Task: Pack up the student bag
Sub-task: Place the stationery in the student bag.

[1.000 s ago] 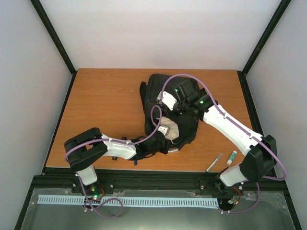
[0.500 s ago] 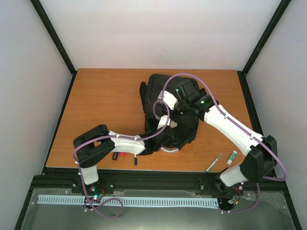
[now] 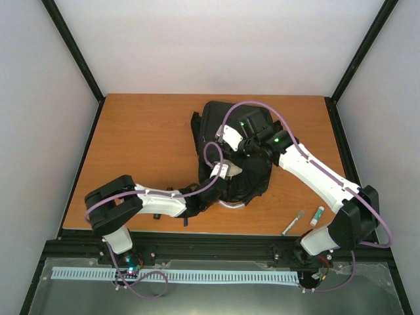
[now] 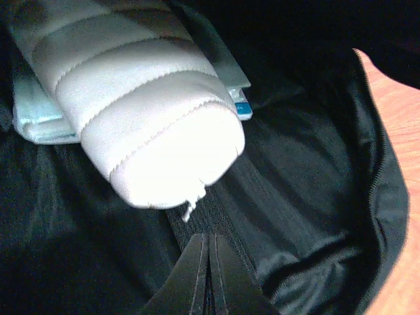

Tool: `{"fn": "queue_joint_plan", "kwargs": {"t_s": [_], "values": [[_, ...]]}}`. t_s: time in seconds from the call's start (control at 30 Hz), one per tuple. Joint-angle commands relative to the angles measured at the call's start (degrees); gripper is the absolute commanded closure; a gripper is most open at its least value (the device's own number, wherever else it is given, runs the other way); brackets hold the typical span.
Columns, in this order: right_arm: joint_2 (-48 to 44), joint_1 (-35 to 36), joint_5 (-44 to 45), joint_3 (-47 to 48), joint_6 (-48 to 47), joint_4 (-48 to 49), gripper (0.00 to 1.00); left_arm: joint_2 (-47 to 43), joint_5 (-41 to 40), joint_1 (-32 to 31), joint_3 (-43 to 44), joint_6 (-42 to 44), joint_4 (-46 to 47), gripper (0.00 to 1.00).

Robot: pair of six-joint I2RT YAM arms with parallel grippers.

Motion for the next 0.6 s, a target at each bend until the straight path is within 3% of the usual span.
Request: {"fn": "queue_joint_plan", "kwargs": {"t_s": [0.0,0.23,0.57], "values": [[-1.8,0.2,-0.8,0.5,0.8,1.2,0.97,-3.9,5.0,0.1,-4.8,-5.1,6.7,0.99],[0.7,0.2,-3.1,3.4,1.6,0.0,0.97,0.0,8.6,0.1,-6.8,-16.6,16.5,0.99],[0.7,0.2,-5.1,5.3,2.1,-1.3,0.97,5.9,2.9,3.1,-2.3,-22.1,14.2,0.99]]}}
